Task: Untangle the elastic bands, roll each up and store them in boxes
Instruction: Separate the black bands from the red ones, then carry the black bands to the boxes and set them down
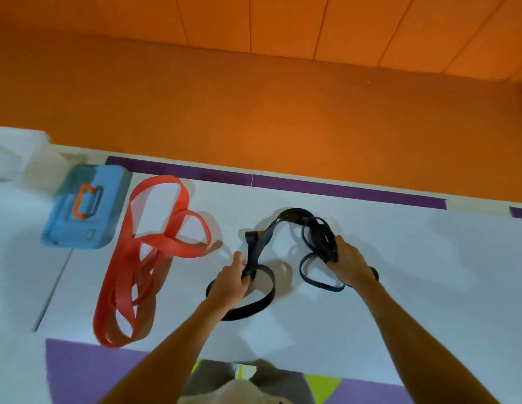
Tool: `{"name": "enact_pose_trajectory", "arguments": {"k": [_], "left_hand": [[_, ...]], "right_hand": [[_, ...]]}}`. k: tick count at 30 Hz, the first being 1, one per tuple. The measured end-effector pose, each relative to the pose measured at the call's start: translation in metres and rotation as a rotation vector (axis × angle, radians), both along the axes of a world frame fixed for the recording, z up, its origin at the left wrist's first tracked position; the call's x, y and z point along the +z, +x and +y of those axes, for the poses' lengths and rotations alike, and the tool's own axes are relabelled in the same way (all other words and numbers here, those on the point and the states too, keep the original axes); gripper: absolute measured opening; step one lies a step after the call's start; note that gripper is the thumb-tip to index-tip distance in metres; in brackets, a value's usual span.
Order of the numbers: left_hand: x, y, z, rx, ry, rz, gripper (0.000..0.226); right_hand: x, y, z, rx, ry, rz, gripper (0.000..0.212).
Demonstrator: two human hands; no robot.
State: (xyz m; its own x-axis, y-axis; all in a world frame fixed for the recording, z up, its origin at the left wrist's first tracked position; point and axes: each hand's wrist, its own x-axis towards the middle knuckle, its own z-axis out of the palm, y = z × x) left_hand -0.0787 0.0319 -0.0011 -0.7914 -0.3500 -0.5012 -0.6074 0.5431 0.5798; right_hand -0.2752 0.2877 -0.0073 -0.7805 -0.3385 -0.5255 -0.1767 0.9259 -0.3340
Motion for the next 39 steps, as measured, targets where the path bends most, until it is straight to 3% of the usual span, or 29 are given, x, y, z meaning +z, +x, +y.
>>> {"name": "enact_pose_trajectory", "arguments": {"k": [6, 10, 17, 21, 26, 29, 35, 39], "left_hand": [[0.020, 0.016, 0.003, 0.061, -0.167, 0.093, 0.020], [0.027, 0.030, 0.013, 0.206, 0.184, 0.212, 0.023], [0.036, 0.059, 0.040, 0.345, 0.541, 0.329, 0.025], [0.055, 0.065, 0.042, 0.418, 0.703, 0.370, 0.030], [0.081, 0.072, 0.039, 0.280, 0.658, 0.475, 0.038], [0.105, 0.078, 0.033, 0.284, 0.590, 0.577, 0.032], [0.154, 0.109, 0.018, 0.422, 0.436, 0.798, 0.034], [0.176, 0.141, -0.012, 0.516, 0.393, 0.871, 0.042]], "right_hand": [[0.020, 0.094, -0.018, -0.257, -0.148, -0.016, 0.027], [0.031, 0.146, -0.035, -0.371, -0.262, -0.003, 0.031], [0.047, 0.206, -0.054, -0.589, -0.542, 0.044, 0.058], [0.060, 0.213, -0.051, -0.610, -0.634, 0.038, 0.054], [0.083, 0.203, -0.049, -0.550, -0.819, 0.044, 0.046], [0.102, 0.196, -0.057, -0.455, -0.927, 0.027, 0.044], [0.140, 0.201, -0.101, -0.293, -1.122, -0.075, 0.029], [0.164, 0.217, -0.146, -0.173, -1.167, -0.126, 0.039]]}}
